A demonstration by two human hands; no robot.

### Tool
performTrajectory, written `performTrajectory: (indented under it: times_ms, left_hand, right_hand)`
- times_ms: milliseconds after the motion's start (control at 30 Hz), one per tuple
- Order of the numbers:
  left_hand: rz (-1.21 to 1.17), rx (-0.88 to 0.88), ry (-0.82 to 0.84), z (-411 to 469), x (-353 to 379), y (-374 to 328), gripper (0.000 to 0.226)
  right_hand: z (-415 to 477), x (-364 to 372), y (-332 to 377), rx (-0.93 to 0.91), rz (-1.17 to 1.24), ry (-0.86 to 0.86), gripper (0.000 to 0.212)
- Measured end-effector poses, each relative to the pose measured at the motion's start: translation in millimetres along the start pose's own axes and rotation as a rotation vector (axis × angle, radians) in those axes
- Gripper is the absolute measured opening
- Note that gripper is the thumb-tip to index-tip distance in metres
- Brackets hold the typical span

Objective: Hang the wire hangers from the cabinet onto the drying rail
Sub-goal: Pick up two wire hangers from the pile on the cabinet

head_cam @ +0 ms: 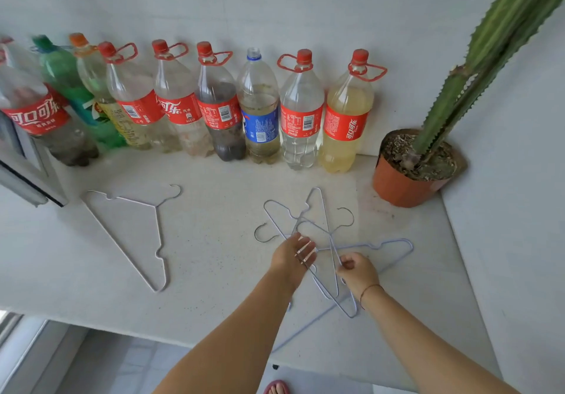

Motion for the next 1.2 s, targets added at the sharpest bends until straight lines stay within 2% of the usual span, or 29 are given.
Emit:
performTrajectory:
  times_ms: [100,233,367,500,667,767,933,1000,1100,1200]
  left_hand:
    - [0.049,0.028,-0.139,3,-4,3,0.022]
    - [0.308,0.160,-0.317,7,-13,6,0.037]
    - [0.571,0.252,-0.375,11,-15,8,0.046]
    - [0.829,0.334,-0.415,12,-13,4,0.044]
    - [0.966,0.361,-0.423,17,-9,2,0.036]
    - [0.977,0.331,-0.442,17,-8,-1,0.023]
    - [0.953,0.328,-0.449,13,-5,-3,0.020]
    - [0.846,0.335,-0.363,14,-4,-3,0.020]
    - [0.625,0.326,-0.203,10,-8,-6,0.007]
    - [0.466,0.289,-0.077,3,-15,-13,0.007]
  right_hand:
    - [2,-5,-3,0.054,0.061,-0.078,0.016]
    - [4,-16,-5,0.046,0.074,-0.198,0.014]
    - [1,-25,-9,0.050,0.121,-0.245,0.014]
    - [2,-33,-16,0.052,0.158,-0.255,0.012]
    - [4,-42,-18,0.041,0.194,-0.220,0.023]
    - [3,-41,-18,0.056,0.246,-0.182,0.021]
    - [-2,-41,-14,0.105,0.402,-0.091,0.018]
    - [-3,-40,-12,0.117,0.446,-0.061,0.016]
    - [-7,-40,-5,0.127,0.493,-0.023,0.013]
    - [-11,-39,7,0.106,0.542,0.017,0.010]
Point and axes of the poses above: each hand's wrist, its own z-axis towards the middle knuckle, its own x-axis out of the palm, y = z × x, the point moved 2 cm from there along z, towards the middle knuckle, and after that the axes turned 7 degrees about -y, right-handed, at the moved point
